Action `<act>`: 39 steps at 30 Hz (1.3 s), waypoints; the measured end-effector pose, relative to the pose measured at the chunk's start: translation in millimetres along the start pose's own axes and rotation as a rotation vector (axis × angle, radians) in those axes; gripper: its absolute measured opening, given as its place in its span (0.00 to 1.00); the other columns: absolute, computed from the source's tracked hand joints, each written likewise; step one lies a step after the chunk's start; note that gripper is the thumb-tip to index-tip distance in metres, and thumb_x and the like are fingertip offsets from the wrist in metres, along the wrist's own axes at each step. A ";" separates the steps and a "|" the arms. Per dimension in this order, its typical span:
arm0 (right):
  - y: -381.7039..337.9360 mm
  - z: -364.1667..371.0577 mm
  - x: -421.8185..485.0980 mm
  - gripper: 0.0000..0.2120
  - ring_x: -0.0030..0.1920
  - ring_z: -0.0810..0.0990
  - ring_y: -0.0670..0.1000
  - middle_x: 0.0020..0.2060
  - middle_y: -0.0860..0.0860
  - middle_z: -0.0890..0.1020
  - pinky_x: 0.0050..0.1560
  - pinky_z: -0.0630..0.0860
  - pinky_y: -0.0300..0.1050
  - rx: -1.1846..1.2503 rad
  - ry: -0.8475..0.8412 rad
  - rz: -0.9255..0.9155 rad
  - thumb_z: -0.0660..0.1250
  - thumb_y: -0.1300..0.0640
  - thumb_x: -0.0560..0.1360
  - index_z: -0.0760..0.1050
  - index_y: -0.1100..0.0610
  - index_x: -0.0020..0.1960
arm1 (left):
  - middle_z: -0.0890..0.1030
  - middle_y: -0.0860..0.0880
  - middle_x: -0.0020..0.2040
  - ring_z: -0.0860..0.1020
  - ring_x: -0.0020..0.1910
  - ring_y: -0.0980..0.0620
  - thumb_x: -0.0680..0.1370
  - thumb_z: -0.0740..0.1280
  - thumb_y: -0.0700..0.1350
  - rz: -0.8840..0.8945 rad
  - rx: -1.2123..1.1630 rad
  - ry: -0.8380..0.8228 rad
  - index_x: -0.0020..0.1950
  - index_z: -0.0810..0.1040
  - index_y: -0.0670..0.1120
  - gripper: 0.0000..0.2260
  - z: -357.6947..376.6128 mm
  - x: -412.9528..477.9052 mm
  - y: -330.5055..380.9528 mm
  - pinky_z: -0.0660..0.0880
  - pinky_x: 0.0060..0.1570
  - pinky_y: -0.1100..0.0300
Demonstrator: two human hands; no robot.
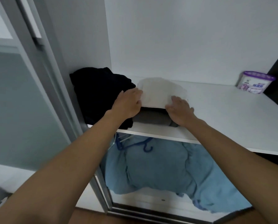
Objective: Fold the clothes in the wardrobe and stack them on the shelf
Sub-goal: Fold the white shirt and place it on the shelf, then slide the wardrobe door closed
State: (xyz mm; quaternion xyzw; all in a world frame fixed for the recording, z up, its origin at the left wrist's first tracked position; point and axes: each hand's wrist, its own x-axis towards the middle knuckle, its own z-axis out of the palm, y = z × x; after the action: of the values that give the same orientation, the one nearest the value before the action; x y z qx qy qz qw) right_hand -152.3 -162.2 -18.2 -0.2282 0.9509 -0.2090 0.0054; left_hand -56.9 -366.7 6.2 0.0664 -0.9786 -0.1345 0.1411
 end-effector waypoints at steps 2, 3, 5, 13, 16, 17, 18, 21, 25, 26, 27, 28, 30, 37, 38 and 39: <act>-11.3 1.4 -13.9 0.28 0.77 0.57 0.58 0.77 0.52 0.61 0.73 0.56 0.67 -0.018 -0.008 -0.109 0.58 0.45 0.81 0.56 0.50 0.78 | 0.56 0.42 0.80 0.56 0.78 0.42 0.81 0.59 0.43 -0.062 0.047 0.181 0.75 0.66 0.45 0.21 -7.4 -16.6 -5.0 0.48 0.78 0.43; -17.1 2.9 -19.7 0.32 0.78 0.54 0.58 0.79 0.52 0.57 0.74 0.54 0.67 -0.017 -0.011 -0.162 0.61 0.45 0.80 0.53 0.48 0.80 | 0.53 0.41 0.81 0.53 0.79 0.41 0.80 0.61 0.43 -0.112 0.059 0.282 0.75 0.66 0.46 0.22 -10.4 -24.8 -7.4 0.45 0.77 0.41; -27.5 7.8 -28.6 0.36 0.80 0.48 0.57 0.81 0.51 0.51 0.76 0.51 0.67 -0.034 -0.015 -0.218 0.64 0.44 0.78 0.50 0.45 0.80 | 0.48 0.43 0.82 0.47 0.80 0.40 0.78 0.62 0.42 -0.227 0.030 0.425 0.75 0.65 0.48 0.25 -13.7 -40.0 -12.1 0.39 0.74 0.36; -44.8 28.4 -18.3 0.44 0.80 0.39 0.62 0.81 0.51 0.39 0.73 0.50 0.74 -0.337 -0.049 -0.122 0.68 0.46 0.78 0.39 0.41 0.80 | 0.32 0.51 0.80 0.46 0.78 0.32 0.79 0.65 0.48 -0.412 -0.190 0.205 0.80 0.44 0.61 0.37 8.0 -61.1 -47.8 0.61 0.68 0.27; -44.6 35.1 0.5 0.43 0.79 0.40 0.63 0.80 0.51 0.40 0.72 0.52 0.76 -0.371 -0.022 -0.110 0.67 0.48 0.79 0.38 0.40 0.80 | 0.32 0.51 0.80 0.44 0.78 0.31 0.78 0.66 0.47 -0.370 -0.231 0.221 0.80 0.45 0.60 0.38 17.2 -43.4 -49.4 0.70 0.63 0.36; -44.0 36.2 9.6 0.43 0.79 0.41 0.64 0.80 0.51 0.41 0.71 0.52 0.76 -0.372 -0.018 -0.109 0.67 0.48 0.79 0.39 0.40 0.80 | 0.32 0.51 0.80 0.43 0.78 0.31 0.78 0.67 0.47 -0.373 -0.234 0.213 0.80 0.46 0.60 0.39 19.3 -35.1 -50.5 0.71 0.63 0.37; -42.8 36.7 19.3 0.43 0.79 0.41 0.64 0.80 0.51 0.41 0.71 0.52 0.76 -0.374 -0.012 -0.109 0.67 0.48 0.79 0.39 0.40 0.80 | 0.31 0.52 0.79 0.43 0.78 0.31 0.78 0.67 0.47 -0.375 -0.235 0.199 0.80 0.46 0.60 0.39 21.4 -26.2 -52.5 0.71 0.63 0.37; -36.3 38.0 51.7 0.43 0.79 0.43 0.65 0.80 0.52 0.43 0.70 0.54 0.76 -0.382 0.020 -0.097 0.69 0.49 0.78 0.42 0.40 0.80 | 0.31 0.53 0.79 0.42 0.79 0.33 0.77 0.68 0.46 -0.361 -0.259 0.149 0.80 0.45 0.61 0.40 26.3 4.1 -62.4 0.67 0.67 0.38; -24.7 41.8 104.3 0.42 0.78 0.45 0.66 0.79 0.53 0.45 0.69 0.55 0.76 -0.383 0.055 -0.098 0.70 0.49 0.77 0.44 0.40 0.79 | 0.31 0.54 0.79 0.42 0.80 0.38 0.76 0.68 0.44 -0.374 -0.295 0.101 0.80 0.46 0.62 0.41 29.8 51.5 -75.2 0.63 0.72 0.42; -21.8 41.9 118.7 0.42 0.78 0.45 0.66 0.79 0.53 0.46 0.69 0.55 0.77 -0.380 0.053 -0.099 0.70 0.49 0.76 0.44 0.40 0.79 | 0.31 0.55 0.79 0.42 0.80 0.40 0.76 0.68 0.43 -0.381 -0.305 0.092 0.80 0.46 0.62 0.41 31.2 64.0 -77.7 0.63 0.73 0.43; -18.6 41.5 133.1 0.43 0.78 0.45 0.66 0.79 0.53 0.46 0.69 0.55 0.77 -0.377 0.048 -0.101 0.70 0.49 0.76 0.44 0.40 0.79 | 0.31 0.55 0.79 0.43 0.80 0.40 0.76 0.68 0.42 -0.387 -0.312 0.083 0.80 0.46 0.62 0.41 33.0 76.8 -80.1 0.63 0.74 0.44; -15.6 40.4 147.5 0.43 0.78 0.45 0.65 0.79 0.53 0.46 0.69 0.55 0.77 -0.372 0.039 -0.104 0.71 0.49 0.76 0.44 0.40 0.79 | 0.31 0.56 0.79 0.43 0.80 0.41 0.77 0.68 0.42 -0.395 -0.316 0.075 0.79 0.47 0.63 0.41 34.7 89.5 -82.4 0.63 0.74 0.43; -10.7 37.7 173.9 0.43 0.78 0.45 0.65 0.79 0.53 0.46 0.70 0.54 0.77 -0.364 0.014 -0.107 0.71 0.48 0.76 0.45 0.39 0.79 | 0.31 0.56 0.79 0.44 0.80 0.41 0.77 0.68 0.42 -0.410 -0.314 0.062 0.79 0.47 0.63 0.40 38.0 113.3 -86.6 0.62 0.74 0.43; -4.7 40.2 227.0 0.42 0.77 0.49 0.66 0.78 0.54 0.50 0.67 0.56 0.77 -0.404 -0.019 -0.154 0.70 0.45 0.74 0.47 0.39 0.78 | 0.26 0.58 0.76 0.35 0.79 0.42 0.76 0.69 0.41 -0.477 -0.268 -0.017 0.78 0.41 0.66 0.45 56.1 152.5 -90.7 0.55 0.75 0.42; -4.0 39.6 229.1 0.42 0.76 0.49 0.66 0.78 0.54 0.50 0.67 0.56 0.78 -0.401 -0.029 -0.161 0.70 0.45 0.74 0.46 0.39 0.78 | 0.26 0.58 0.76 0.35 0.79 0.42 0.76 0.69 0.41 -0.479 -0.266 -0.029 0.78 0.40 0.66 0.46 56.1 151.4 -90.2 0.55 0.75 0.42; -3.2 38.7 229.3 0.42 0.76 0.49 0.66 0.78 0.54 0.50 0.67 0.56 0.78 -0.402 -0.038 -0.168 0.70 0.44 0.74 0.46 0.39 0.78 | 0.26 0.59 0.76 0.35 0.79 0.43 0.76 0.69 0.40 -0.474 -0.279 -0.038 0.78 0.40 0.66 0.46 54.7 149.1 -89.7 0.54 0.75 0.42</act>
State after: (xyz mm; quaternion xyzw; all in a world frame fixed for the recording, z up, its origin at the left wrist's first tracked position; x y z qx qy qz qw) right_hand -352.3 -280.1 -32.8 -0.3071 0.9508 -0.0105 -0.0398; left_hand -206.6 -464.1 -31.1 0.2711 -0.9101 -0.2987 0.0950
